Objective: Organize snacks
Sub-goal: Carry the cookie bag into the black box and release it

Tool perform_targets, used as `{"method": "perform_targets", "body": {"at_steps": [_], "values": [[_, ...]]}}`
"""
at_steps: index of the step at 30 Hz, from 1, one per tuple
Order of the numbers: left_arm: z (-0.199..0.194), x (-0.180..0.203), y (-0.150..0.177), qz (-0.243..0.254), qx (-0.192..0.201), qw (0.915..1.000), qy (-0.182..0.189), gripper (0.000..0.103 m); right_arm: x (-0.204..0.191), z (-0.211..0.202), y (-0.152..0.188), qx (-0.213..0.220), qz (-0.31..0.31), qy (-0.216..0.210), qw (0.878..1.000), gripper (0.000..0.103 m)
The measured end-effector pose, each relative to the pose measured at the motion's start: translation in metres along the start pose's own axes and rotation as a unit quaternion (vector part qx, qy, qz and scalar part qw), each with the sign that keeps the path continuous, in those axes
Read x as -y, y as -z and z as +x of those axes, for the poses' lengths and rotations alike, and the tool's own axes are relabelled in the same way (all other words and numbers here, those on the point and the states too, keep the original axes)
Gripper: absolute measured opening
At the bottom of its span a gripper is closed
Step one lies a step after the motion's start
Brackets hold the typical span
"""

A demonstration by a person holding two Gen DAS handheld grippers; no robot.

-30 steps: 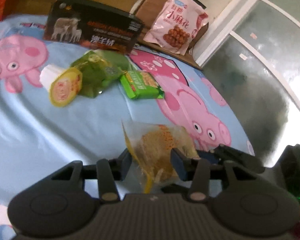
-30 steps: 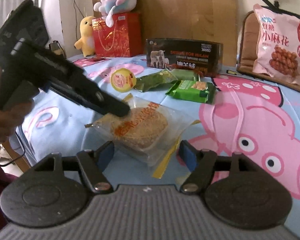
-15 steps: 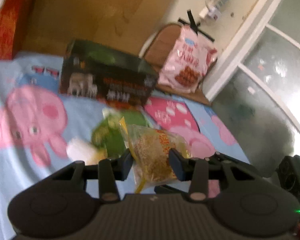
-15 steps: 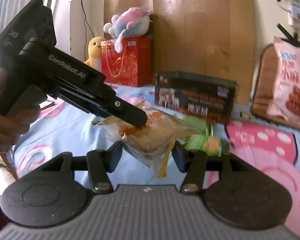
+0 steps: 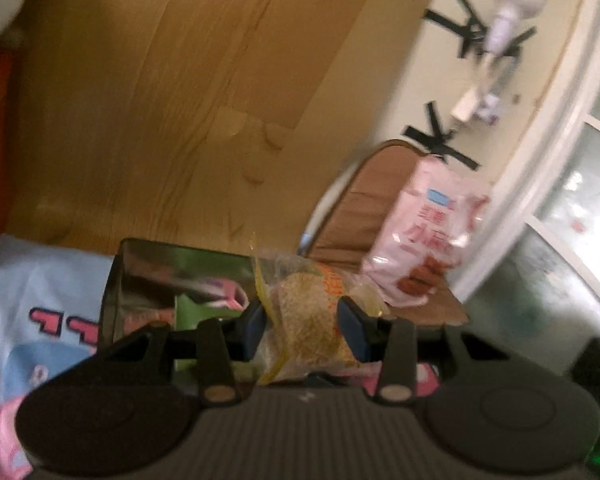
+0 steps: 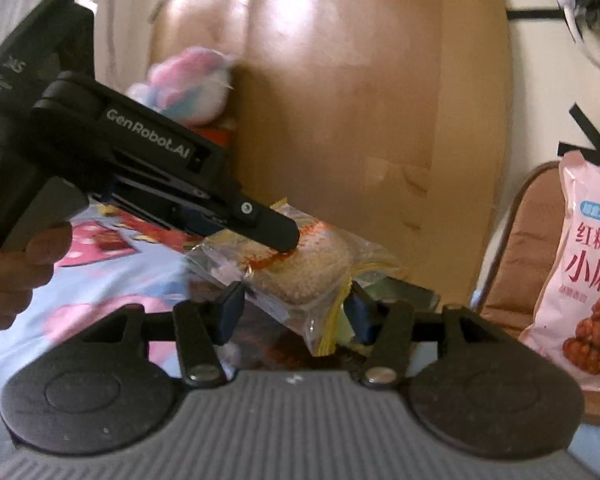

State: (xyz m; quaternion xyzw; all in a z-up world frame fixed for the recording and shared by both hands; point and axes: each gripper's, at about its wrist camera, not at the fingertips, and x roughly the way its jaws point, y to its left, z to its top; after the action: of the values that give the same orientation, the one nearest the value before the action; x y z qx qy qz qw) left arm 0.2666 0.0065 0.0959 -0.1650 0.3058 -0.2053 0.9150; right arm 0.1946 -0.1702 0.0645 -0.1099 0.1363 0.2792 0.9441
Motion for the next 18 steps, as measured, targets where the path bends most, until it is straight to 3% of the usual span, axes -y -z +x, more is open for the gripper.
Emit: {"method": "perform_targets", "body": {"at_steps": [3, 6, 9, 12, 14, 18], "values": [[0.023, -0.008, 0.003, -0.010, -0.009, 0.9998, -0.017, 0.039, 0.005, 0.010, 0.007, 0.003, 0.005, 0.068, 0.998, 0.072], [0.013, -0.014, 0.010, -0.024, -0.004, 0.9997, -0.009, 0.039, 0.014, -0.006, 0.012, 0.013, 0.045, 0.062, 0.997, 0.072], [-0.022, -0.015, 0.022, -0.035, 0.019, 0.9991, 0.015, 0.042, 0.028, -0.040, 0.021, 0.023, 0.089, 0.051, 0.994, 0.070], [-0.054, -0.012, 0.039, -0.041, 0.023, 0.9985, 0.027, 0.044, 0.049, -0.063, 0.038, 0.005, 0.166, 0.036, 0.985, 0.056], [-0.058, -0.010, 0.048, -0.048, 0.009, 0.9985, 0.025, 0.045, 0.059, -0.071, 0.054, -0.019, 0.238, 0.019, 0.971, 0.049], [-0.034, -0.014, 0.059, -0.075, -0.041, 0.9963, -0.006, 0.045, 0.076, -0.053, 0.079, -0.074, 0.365, -0.032, 0.927, 0.033]]}}
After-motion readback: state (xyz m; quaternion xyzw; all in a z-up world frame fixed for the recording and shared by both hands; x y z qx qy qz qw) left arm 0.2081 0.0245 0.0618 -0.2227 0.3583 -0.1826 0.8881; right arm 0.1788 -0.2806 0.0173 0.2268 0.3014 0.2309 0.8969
